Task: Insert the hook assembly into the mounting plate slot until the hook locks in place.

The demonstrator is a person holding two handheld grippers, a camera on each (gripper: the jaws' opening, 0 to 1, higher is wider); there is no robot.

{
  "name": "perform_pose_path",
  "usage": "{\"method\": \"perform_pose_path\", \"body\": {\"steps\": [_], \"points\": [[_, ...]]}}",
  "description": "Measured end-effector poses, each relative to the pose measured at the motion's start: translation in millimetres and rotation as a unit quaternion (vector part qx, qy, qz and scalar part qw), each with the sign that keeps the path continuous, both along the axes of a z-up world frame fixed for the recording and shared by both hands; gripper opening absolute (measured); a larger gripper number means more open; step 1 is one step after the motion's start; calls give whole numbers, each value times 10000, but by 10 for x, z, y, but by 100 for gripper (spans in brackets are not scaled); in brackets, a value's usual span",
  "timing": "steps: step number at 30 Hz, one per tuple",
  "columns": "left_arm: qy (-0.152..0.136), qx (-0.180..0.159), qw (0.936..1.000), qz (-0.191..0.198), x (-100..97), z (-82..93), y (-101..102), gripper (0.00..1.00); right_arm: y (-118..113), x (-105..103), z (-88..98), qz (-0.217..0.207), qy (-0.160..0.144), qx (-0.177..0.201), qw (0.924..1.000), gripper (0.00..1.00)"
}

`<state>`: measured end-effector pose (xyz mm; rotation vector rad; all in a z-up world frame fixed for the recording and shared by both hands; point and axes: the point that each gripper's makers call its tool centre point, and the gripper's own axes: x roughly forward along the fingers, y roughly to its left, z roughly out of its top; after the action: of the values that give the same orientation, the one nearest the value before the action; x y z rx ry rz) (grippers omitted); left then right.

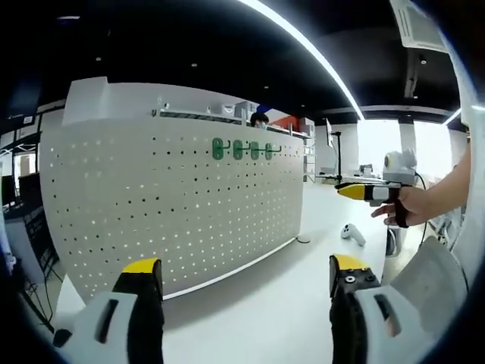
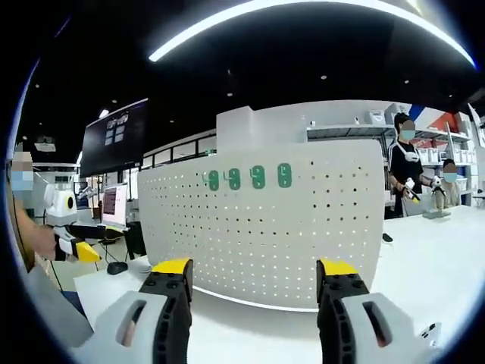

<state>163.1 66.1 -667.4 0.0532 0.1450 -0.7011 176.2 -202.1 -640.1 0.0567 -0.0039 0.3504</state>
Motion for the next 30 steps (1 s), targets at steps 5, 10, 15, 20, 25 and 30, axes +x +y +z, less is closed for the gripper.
{"method": "perform_pose_path", "body": {"steps": [5, 10, 15, 20, 25, 30], "points": [[8, 33, 10000, 37, -39, -27, 55, 94, 2, -66, -20, 6, 8, 1, 10000, 65], [19, 50, 9999, 104, -85, -55, 112, 94, -4, -131, -41, -4, 17, 17, 10000, 65], [57, 39, 9999, 150, -112, -86, 158, 95, -12, -206, -87, -9, 62, 4, 10000, 65], [56, 68, 9998, 179, -149, -111, 211, 95, -25, -277, -129, -33, 92, 9, 10000, 66], [101, 137, 9996, 238, -186, -182, 282, 95, -32, -353, -178, -35, 140, -17, 9999, 66], [165, 151, 9993, 286, -234, -239, 332, 96, -62, -396, -207, -65, 151, -19, 9999, 66]]}}
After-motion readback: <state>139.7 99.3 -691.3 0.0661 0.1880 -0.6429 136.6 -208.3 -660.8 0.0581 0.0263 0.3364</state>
